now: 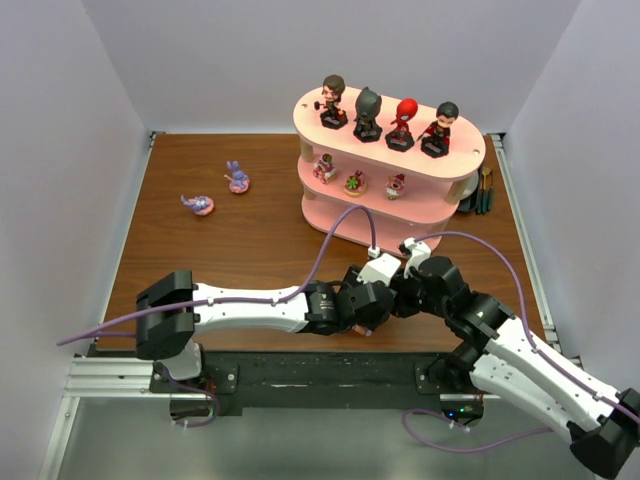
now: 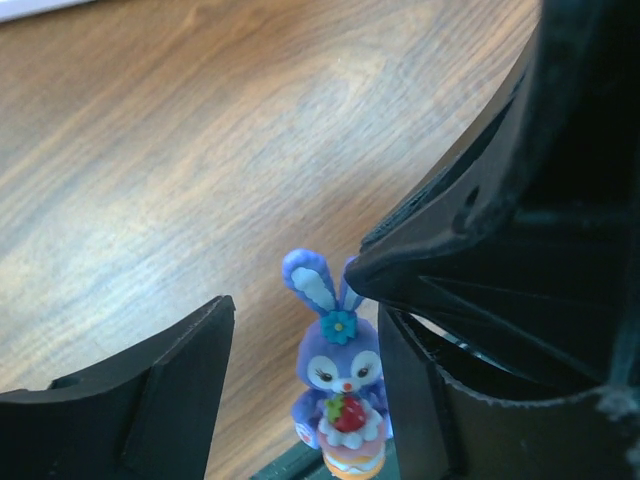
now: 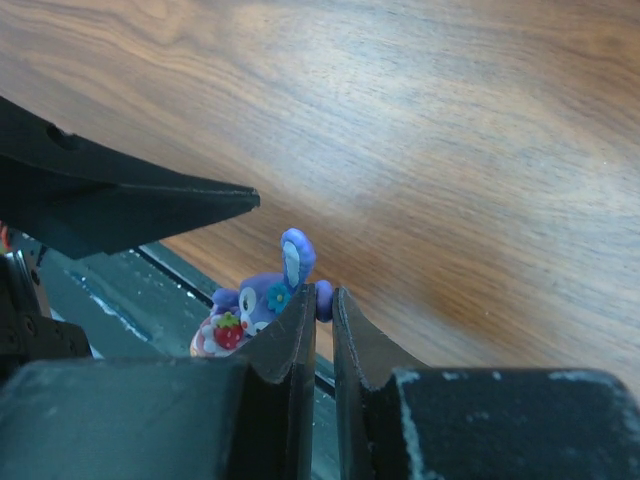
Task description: Place and organize the plastic toys onto the shelf
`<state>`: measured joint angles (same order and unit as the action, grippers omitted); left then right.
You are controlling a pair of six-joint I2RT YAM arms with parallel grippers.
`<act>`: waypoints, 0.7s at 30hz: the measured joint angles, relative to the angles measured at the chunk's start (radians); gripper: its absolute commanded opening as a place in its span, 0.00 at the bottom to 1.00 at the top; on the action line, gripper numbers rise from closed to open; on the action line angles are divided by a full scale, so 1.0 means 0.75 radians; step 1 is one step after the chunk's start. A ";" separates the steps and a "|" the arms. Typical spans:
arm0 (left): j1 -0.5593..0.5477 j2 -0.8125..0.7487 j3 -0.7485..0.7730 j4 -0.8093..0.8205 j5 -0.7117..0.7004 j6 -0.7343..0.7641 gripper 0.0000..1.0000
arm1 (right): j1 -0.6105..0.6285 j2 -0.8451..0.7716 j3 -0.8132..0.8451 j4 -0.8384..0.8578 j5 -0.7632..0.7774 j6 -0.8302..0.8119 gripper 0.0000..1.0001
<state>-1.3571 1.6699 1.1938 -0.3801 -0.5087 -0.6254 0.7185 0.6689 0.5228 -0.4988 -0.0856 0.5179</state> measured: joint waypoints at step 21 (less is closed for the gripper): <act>0.003 -0.001 -0.042 0.036 0.047 -0.173 0.16 | 0.097 0.013 0.000 0.040 0.104 0.056 0.00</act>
<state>-1.3552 1.6695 1.1625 -0.3531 -0.4732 -0.7555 0.7910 0.6785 0.5228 -0.4690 -0.0074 0.5598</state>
